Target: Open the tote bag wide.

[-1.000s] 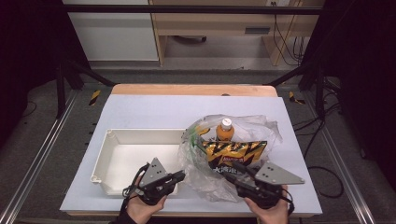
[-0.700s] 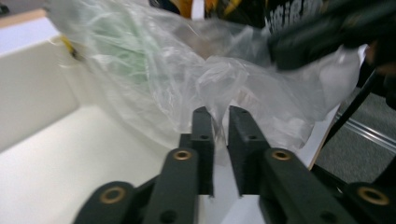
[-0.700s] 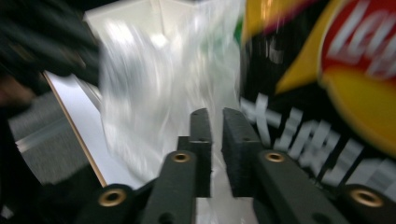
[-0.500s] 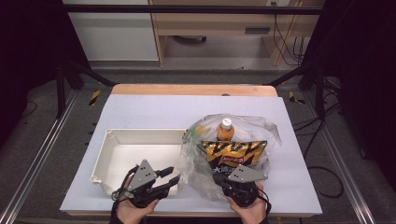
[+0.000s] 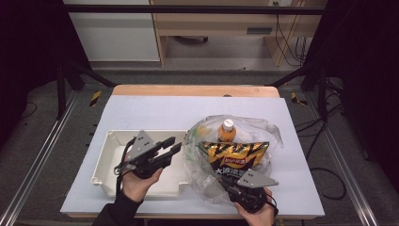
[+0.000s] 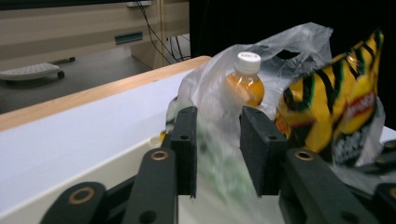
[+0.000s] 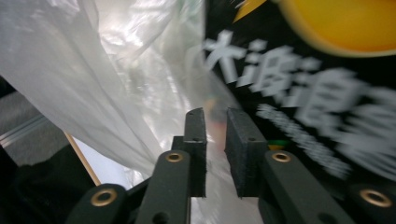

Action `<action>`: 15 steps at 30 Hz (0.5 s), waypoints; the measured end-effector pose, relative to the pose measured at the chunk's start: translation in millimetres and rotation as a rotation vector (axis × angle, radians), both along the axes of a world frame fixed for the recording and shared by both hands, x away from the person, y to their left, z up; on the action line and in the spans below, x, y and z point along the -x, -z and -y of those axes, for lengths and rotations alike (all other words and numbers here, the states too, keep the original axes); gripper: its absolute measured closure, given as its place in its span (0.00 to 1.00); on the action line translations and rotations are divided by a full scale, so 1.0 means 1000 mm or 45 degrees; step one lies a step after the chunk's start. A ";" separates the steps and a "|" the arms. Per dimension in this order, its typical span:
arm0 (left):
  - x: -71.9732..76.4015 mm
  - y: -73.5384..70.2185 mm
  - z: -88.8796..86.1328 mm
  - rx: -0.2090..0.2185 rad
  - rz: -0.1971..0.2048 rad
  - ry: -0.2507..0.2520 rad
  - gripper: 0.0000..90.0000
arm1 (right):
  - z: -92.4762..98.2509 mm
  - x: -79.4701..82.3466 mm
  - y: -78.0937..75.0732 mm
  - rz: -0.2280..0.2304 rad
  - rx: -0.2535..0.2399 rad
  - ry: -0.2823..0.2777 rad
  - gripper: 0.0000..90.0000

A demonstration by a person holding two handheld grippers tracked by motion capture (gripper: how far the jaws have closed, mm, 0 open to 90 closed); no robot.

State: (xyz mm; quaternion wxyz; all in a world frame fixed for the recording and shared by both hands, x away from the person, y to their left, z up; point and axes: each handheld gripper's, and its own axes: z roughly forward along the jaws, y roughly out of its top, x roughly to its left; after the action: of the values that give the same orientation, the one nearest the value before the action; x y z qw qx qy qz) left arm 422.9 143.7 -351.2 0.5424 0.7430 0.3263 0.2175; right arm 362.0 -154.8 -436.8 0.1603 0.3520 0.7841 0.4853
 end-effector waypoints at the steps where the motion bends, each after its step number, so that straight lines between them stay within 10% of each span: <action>1: -0.006 0.000 0.006 -0.009 0.009 -0.008 0.69 | 0.004 0.002 -0.002 0.011 -0.014 0.010 0.85; 10: -0.056 0.014 0.041 -0.087 -0.047 -0.004 0.54 | 0.025 0.006 -0.020 0.098 -0.069 0.061 0.74; 15: -0.062 0.021 0.047 -0.194 -0.076 -0.069 0.77 | 0.024 0.009 -0.029 0.136 -0.093 0.046 0.70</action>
State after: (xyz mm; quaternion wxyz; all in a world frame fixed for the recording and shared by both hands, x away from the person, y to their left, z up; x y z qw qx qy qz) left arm 485.3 96.9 -372.0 0.4681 0.7791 0.3450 0.2342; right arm 353.2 -178.6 -407.8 0.1977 0.3451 0.7497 0.5289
